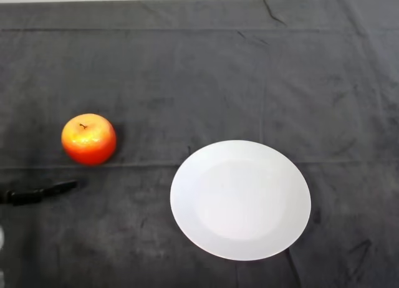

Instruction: Move the apple to the plate

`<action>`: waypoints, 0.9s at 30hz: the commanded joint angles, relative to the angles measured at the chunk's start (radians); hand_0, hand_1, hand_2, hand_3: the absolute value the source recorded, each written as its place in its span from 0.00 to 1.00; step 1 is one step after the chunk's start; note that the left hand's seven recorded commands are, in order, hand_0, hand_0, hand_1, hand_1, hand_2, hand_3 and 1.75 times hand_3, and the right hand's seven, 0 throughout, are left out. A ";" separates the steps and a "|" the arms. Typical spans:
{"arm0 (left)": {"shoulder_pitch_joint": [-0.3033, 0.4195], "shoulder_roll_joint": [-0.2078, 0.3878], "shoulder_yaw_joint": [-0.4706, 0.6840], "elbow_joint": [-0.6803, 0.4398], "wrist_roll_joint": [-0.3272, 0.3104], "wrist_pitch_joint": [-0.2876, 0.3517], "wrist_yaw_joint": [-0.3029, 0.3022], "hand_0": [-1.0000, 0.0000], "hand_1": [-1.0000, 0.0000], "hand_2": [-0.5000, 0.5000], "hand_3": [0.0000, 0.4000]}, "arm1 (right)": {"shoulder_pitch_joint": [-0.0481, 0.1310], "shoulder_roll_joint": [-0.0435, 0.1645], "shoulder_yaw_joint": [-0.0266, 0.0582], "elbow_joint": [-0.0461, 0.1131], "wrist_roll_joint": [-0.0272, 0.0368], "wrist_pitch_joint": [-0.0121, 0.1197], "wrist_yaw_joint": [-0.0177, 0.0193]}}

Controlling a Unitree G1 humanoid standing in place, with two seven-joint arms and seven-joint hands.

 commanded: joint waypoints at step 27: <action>-0.038 -0.042 -0.175 -0.016 0.112 0.146 -0.092 0.07 0.13 0.47 0.93 | -0.012 -0.019 -0.0156 -0.007 0.0162 -0.003 0.0008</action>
